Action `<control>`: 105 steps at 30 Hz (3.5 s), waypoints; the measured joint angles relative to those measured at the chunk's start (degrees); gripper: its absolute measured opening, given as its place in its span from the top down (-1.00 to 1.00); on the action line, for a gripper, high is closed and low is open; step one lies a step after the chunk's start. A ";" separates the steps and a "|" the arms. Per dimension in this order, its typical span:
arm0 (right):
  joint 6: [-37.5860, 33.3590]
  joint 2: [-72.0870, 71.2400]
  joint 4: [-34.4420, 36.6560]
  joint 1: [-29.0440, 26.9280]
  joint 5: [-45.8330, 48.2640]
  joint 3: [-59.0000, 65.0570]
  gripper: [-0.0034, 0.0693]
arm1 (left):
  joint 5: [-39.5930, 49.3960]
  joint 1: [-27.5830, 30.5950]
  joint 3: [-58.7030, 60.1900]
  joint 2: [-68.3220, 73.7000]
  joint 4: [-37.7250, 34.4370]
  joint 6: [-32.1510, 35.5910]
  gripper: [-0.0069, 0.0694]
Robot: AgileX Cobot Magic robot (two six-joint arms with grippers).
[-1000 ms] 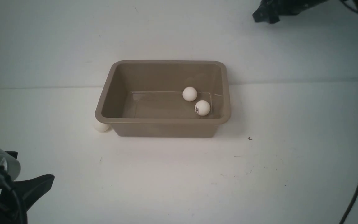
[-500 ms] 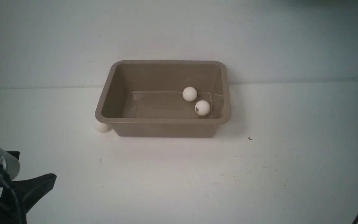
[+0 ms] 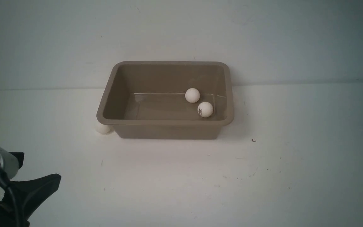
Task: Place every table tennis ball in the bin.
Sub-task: Use the right arm to clamp the table tennis ball closest to it
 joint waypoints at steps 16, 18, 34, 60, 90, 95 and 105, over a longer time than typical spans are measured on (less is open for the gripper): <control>4.20 -2.55 -0.01 0.45 0.21 0.86 -0.42 | 0.00 0.00 0.00 0.00 -0.02 0.99 -0.49; 4.21 -2.55 -0.01 0.45 0.21 0.86 -0.42 | 0.00 0.00 0.00 0.00 -0.02 0.99 -0.49; 8.50 -4.74 1.56 0.45 0.41 0.90 -0.42 | 0.00 0.00 0.00 0.00 -0.02 1.42 -0.49; 4.43 -16.16 9.13 0.45 0.41 20.10 -0.41 | 0.00 0.00 0.00 0.00 -0.02 1.42 -0.49; -20.29 -15.38 5.15 2.17 -0.46 40.51 -0.22 | 0.51 0.00 0.00 0.00 -0.30 3.50 -0.49; -23.69 -14.55 3.59 2.17 -0.46 40.70 -0.22 | 0.99 0.00 0.00 0.00 -0.69 3.54 -0.49; -22.09 -14.56 -3.48 2.17 -0.46 40.70 -0.22 | 0.01 0.00 0.00 0.00 -0.92 3.82 -0.49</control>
